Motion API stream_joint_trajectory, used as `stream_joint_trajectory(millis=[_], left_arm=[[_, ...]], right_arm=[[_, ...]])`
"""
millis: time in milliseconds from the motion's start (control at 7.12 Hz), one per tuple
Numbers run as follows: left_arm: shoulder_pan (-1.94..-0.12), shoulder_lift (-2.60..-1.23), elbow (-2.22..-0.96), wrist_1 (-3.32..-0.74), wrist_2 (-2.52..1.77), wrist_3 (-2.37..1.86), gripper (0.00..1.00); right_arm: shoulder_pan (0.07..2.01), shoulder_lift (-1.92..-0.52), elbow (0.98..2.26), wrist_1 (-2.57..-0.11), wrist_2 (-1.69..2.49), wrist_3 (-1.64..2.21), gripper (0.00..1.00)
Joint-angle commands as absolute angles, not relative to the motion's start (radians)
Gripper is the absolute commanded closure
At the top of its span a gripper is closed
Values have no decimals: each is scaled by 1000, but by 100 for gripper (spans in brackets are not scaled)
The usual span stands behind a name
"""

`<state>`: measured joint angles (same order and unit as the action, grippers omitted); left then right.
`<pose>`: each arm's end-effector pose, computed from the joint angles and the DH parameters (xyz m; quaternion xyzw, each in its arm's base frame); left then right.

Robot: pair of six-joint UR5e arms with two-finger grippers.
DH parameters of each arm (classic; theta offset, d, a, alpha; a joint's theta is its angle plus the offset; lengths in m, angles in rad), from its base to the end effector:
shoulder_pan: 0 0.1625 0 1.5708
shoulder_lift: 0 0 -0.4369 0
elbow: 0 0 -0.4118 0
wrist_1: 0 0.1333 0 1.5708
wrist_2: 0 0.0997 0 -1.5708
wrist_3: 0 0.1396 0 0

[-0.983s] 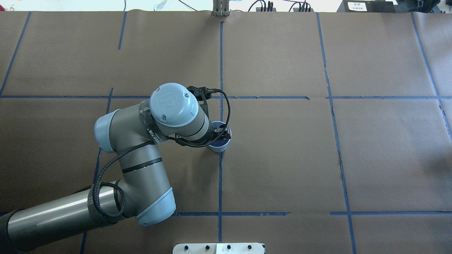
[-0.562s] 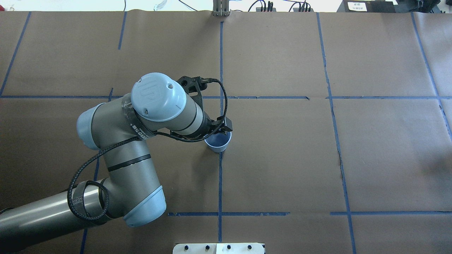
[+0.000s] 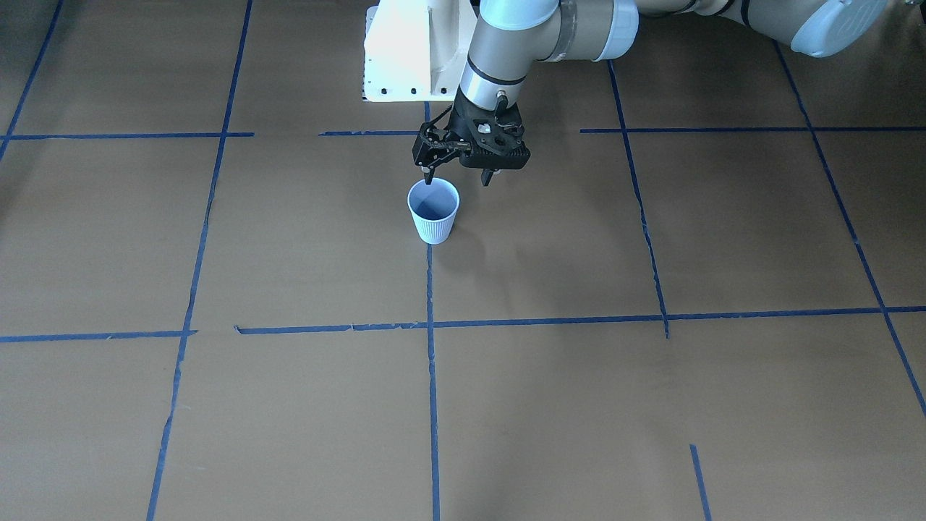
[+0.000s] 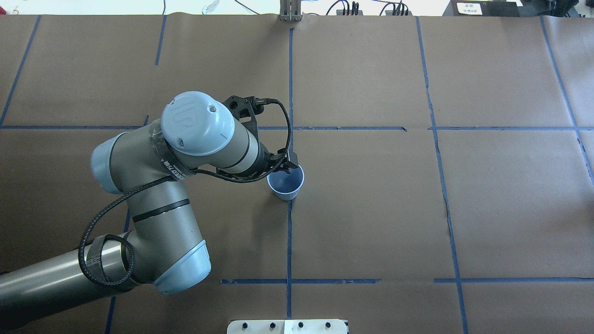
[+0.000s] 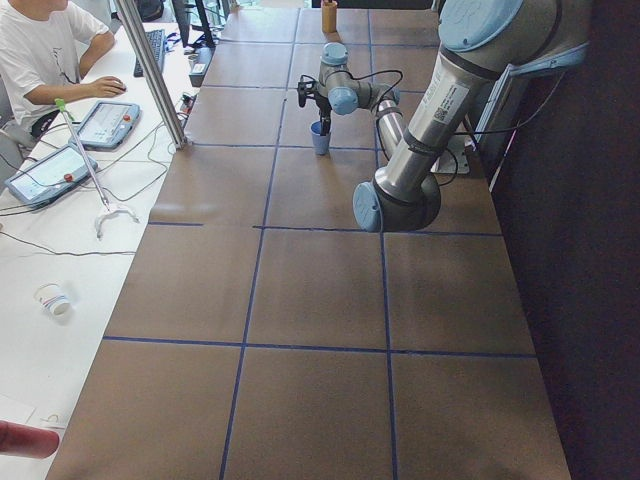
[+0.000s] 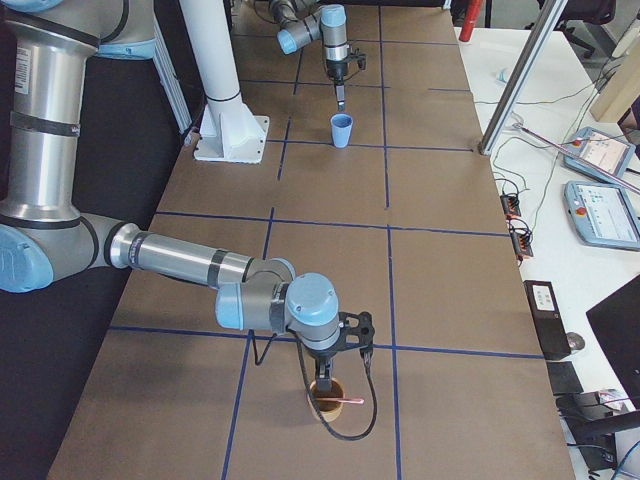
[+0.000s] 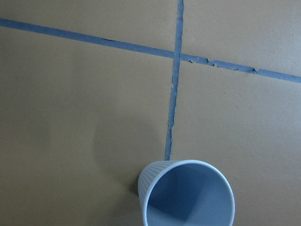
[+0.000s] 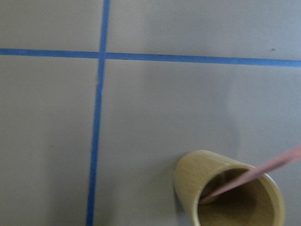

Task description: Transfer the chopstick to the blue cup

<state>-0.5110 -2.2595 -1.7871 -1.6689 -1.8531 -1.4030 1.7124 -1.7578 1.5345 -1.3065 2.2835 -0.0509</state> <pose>0.5633 -0.4240 0.1640 0.0422 0.4899 -0.0816 0.8669 0.1015 -0.4141 0.7844 0.0526 -0.3453 0.0353 0.9363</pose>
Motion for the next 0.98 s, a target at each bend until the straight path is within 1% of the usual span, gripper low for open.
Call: stream_joint_trajectory(millis=[0,140,843], left_arm=[[-511,-2246,-1787,-1670,-1855,-1404,0],[-511,-2240,-1787,-1671,-1855,-1404,0],[-509,-2233,-1787,-1671,-1855,-1404,0]], right_arm=[[1772,-1695,1396,-1243,2238,-52,2],[1772,-1657,1363,-1220,2243,-48,3],[1749,-1649,1364,-1213,2361,-54,3]])
